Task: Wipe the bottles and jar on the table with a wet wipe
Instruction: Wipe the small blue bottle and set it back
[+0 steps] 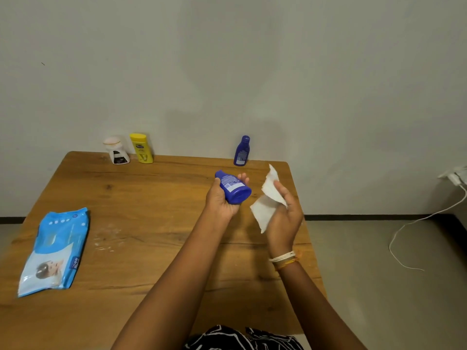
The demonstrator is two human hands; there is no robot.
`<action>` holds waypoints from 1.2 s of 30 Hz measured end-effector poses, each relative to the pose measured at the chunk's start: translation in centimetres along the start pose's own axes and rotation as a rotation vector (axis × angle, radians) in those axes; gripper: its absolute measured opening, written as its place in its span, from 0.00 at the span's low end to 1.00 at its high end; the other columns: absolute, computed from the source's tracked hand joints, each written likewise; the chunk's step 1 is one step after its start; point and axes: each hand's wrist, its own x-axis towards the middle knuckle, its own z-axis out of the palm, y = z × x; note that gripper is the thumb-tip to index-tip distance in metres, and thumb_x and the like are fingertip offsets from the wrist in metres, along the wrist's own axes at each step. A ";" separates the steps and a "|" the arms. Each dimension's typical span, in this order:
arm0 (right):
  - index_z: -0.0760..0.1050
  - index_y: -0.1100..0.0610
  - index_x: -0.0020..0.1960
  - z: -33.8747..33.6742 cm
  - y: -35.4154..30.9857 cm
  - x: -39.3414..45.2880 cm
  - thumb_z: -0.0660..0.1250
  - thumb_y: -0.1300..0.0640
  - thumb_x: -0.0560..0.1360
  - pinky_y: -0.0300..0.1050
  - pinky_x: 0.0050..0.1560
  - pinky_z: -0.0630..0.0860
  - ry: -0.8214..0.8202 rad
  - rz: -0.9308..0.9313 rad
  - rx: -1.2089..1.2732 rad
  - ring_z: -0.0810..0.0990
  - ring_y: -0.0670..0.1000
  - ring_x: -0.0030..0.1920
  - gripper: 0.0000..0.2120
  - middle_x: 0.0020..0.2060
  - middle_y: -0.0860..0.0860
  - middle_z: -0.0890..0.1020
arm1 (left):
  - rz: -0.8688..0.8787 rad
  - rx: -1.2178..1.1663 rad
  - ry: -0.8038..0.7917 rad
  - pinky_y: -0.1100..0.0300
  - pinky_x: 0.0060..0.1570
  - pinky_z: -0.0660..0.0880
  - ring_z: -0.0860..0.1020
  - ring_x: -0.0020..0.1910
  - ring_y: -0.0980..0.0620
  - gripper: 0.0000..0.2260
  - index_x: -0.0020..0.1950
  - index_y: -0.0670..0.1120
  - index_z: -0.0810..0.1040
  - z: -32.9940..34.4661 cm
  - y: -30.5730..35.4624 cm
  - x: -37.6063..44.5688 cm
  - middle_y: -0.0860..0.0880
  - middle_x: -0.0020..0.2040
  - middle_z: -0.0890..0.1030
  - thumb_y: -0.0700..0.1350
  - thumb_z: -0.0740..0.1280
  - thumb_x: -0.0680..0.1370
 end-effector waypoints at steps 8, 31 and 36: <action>0.55 0.60 0.76 1.2 1.7 -3.1 0.56 0.75 0.74 0.47 0.74 0.58 -0.478 -0.573 -0.649 0.51 0.52 0.77 0.32 0.76 0.54 0.57 | -0.037 0.320 0.060 0.59 0.56 0.72 0.74 0.62 0.45 0.16 0.59 0.38 0.74 0.7 -0.5 -2.4 0.44 0.52 0.80 0.46 0.51 0.84; 0.58 0.58 0.75 0.0 2.6 -3.5 0.60 0.75 0.72 0.40 0.68 0.64 -0.418 -0.617 -0.725 0.57 0.51 0.76 0.34 0.75 0.54 0.60 | -0.071 0.112 0.122 0.51 0.53 0.71 0.74 0.64 0.45 0.14 0.64 0.42 0.71 1.1 -0.9 -2.2 0.40 0.44 0.76 0.46 0.53 0.84; 0.78 0.59 0.61 -2.0 2.9 -3.4 0.58 0.71 0.70 0.40 0.57 0.77 -0.384 -0.404 -0.405 0.78 0.46 0.60 0.23 0.59 0.55 0.80 | -0.105 0.017 0.020 0.49 0.47 0.73 0.77 0.46 0.42 0.19 0.66 0.37 0.66 -0.1 -0.5 -1.2 0.37 0.46 0.76 0.50 0.56 0.82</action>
